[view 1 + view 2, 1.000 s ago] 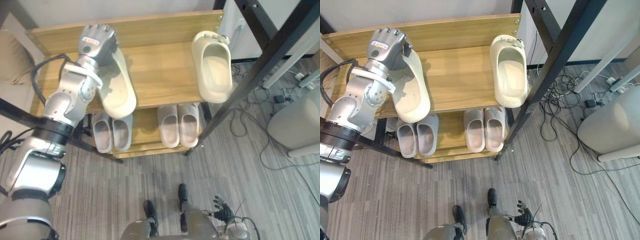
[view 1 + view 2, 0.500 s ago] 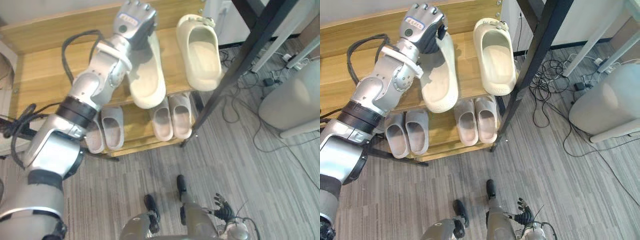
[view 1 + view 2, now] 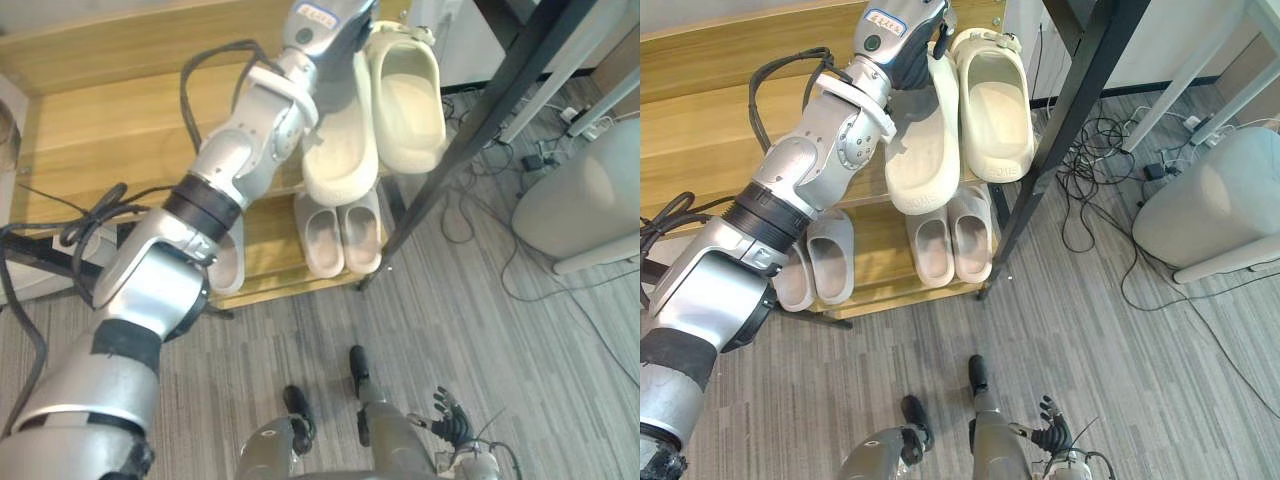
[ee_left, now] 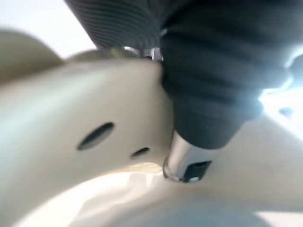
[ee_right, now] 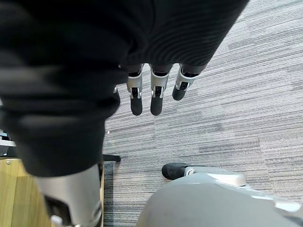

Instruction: Organize the slippers on the shoe rack

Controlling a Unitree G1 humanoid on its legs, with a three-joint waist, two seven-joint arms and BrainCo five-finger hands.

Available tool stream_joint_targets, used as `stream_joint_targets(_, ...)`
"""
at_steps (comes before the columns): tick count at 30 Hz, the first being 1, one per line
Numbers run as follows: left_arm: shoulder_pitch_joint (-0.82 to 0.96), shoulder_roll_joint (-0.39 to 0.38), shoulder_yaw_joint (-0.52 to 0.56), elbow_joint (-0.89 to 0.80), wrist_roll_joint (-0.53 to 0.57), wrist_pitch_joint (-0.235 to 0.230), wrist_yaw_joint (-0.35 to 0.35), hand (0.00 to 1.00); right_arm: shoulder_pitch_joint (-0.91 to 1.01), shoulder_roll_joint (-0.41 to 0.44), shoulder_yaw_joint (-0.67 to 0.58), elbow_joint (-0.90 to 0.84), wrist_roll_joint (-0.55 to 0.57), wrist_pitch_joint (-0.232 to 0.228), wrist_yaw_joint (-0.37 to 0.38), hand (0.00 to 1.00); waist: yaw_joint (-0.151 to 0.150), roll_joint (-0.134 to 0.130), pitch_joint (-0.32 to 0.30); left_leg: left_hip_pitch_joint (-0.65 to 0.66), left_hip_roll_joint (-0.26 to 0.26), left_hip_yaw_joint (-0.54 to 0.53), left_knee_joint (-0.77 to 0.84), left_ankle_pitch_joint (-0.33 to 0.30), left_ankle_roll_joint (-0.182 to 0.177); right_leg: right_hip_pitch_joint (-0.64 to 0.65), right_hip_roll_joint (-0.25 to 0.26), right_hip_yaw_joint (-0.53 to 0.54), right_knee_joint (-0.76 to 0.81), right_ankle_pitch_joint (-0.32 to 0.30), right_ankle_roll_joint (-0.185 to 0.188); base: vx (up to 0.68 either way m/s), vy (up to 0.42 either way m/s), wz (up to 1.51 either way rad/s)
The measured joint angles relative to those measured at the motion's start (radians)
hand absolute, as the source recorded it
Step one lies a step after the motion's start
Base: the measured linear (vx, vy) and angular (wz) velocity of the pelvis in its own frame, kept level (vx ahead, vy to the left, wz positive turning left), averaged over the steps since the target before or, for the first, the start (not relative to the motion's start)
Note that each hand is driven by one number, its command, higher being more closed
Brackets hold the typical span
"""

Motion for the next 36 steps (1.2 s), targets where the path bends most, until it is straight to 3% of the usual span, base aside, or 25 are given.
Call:
stream_joint_targets(20, -0.011, -0.068, 0.049, 0.086, -0.017, 0.018, 0.0, 0.0, 0.006, 0.006, 0.004, -0.001, 0.009, -0.001, -0.003, 0.0, 0.002, -0.007, -0.036, -0.025, 0.022, -0.008, 0.015, 0.004, -0.004, -0.015, 0.015, -0.001, -0.003, 0.031, 0.006, 0.0, 0.006, 0.0)
stream_joint_targets(25, -0.013, -0.064, 0.079, 0.101, -0.016, 0.03, -0.001, 0.0, 0.0, 0.0, 0.022, 0.003, 0.011, 0.0, -0.007, 0.0, 0.003, -0.01, -0.038, -0.031, 0.053, -0.005, 0.015, 0.012, -0.016, -0.024, 0.044, 0.004, -0.006, 0.063, 0.009, 0.0, -0.023, -0.05)
stream_joint_targets(32, -0.015, -0.063, 0.12, 0.11, -0.034, 0.042, -0.001, 0.0, -0.012, 0.001, 0.034, 0.003, 0.035, 0.0, -0.007, 0.0, 0.004, -0.023, -0.045, -0.041, 0.06, 0.0, 0.0, 0.026, -0.038, -0.04, 0.051, 0.01, -0.012, 0.062, 0.01, 0.01, -0.004, 0.01)
stream_joint_targets(34, -0.024, -0.065, 0.139, 0.11, -0.053, 0.044, -0.001, 0.0, -0.016, 0.006, 0.045, 0.004, 0.037, 0.0, -0.007, 0.0, 0.002, -0.04, -0.055, -0.061, 0.055, 0.0, -0.004, 0.035, -0.041, -0.059, 0.045, 0.007, -0.011, 0.04, 0.021, 0.0, 0.0, 0.09)
stream_joint_targets(35, -0.024, -0.066, 0.147, 0.11, -0.057, 0.044, -0.001, 0.0, -0.017, 0.017, 0.049, 0.007, 0.037, 0.003, -0.007, 0.0, -0.002, -0.062, -0.069, -0.073, 0.044, 0.002, 0.001, 0.038, -0.046, -0.069, 0.034, 0.006, -0.009, -0.011, 0.002, 0.02, -0.017, 0.15)
stream_joint_targets(36, -0.024, -0.067, 0.151, 0.111, -0.068, 0.045, -0.001, 0.0, -0.026, 0.021, 0.05, 0.008, 0.037, 0.005, -0.007, 0.0, -0.004, -0.065, -0.068, -0.078, 0.047, -0.001, 0.012, 0.04, -0.049, -0.071, 0.034, -0.004, -0.005, -0.011, -0.006, 0.04, -0.012, 0.19)
